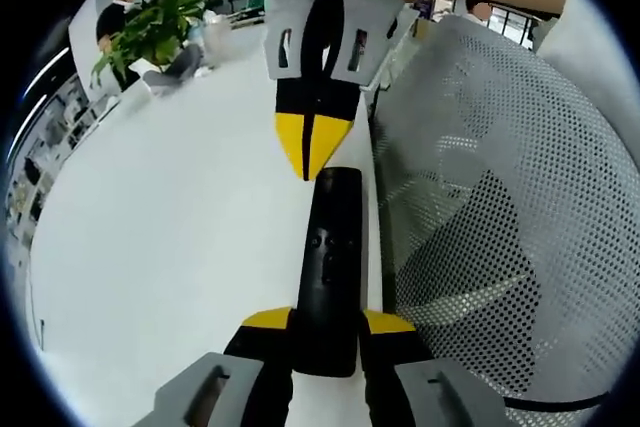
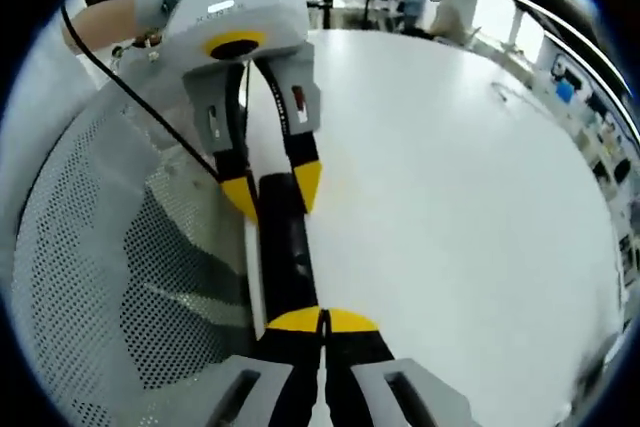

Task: Press the specified remote control buttons in sequence, fully releasing each button before pressing the next.

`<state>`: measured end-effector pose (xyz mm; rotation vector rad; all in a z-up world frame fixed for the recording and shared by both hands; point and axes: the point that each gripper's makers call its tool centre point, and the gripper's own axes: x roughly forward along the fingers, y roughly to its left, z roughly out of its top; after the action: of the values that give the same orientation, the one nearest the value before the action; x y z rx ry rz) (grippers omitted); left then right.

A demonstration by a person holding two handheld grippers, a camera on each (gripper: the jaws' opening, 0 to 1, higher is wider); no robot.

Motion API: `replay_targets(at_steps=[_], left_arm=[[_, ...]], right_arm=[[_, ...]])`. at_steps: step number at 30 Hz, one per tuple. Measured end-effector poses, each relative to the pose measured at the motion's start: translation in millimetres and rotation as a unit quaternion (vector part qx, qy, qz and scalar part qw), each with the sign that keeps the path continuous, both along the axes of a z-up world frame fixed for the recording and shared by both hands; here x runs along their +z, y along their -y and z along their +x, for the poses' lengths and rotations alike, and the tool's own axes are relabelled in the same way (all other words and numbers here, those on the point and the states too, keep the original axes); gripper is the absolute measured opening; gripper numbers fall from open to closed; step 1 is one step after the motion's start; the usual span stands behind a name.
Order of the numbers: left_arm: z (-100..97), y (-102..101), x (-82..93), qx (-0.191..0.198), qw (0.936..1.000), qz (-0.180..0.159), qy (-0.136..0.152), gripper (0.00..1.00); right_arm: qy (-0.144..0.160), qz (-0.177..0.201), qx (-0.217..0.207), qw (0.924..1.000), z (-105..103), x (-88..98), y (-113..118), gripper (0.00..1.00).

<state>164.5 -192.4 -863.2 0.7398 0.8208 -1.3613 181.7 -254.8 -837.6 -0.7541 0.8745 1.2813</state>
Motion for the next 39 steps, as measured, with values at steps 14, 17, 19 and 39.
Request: replay_targets(at_steps=[14, 17, 19, 39], left_arm=[[-0.2, -0.9, 0.6, -0.001, 0.9999, -0.013, 0.004, 0.25], [0.1, -0.9, 0.3, -0.001, 0.9999, -0.014, 0.005, 0.25], [-0.3, -0.8, 0.3, -0.001, 0.9999, -0.012, 0.006, 0.25], [-0.2, -0.5, 0.3, 0.009, 0.9999, -0.010, 0.004, 0.25]], right_arm=[[0.003, -0.043, -0.007, 0.9990, -5.4, 9.6, -5.4, 0.00], [-0.001, -0.068, -0.003, 0.9977, -8.1, -1.4, 8.4, 0.00], [-0.014, -0.054, -0.020, 0.9983, -9.9, -2.2, 9.9, 0.00], [-0.032, -0.047, -0.022, 0.9981, -23.1, -13.9, 12.3, 0.00]])
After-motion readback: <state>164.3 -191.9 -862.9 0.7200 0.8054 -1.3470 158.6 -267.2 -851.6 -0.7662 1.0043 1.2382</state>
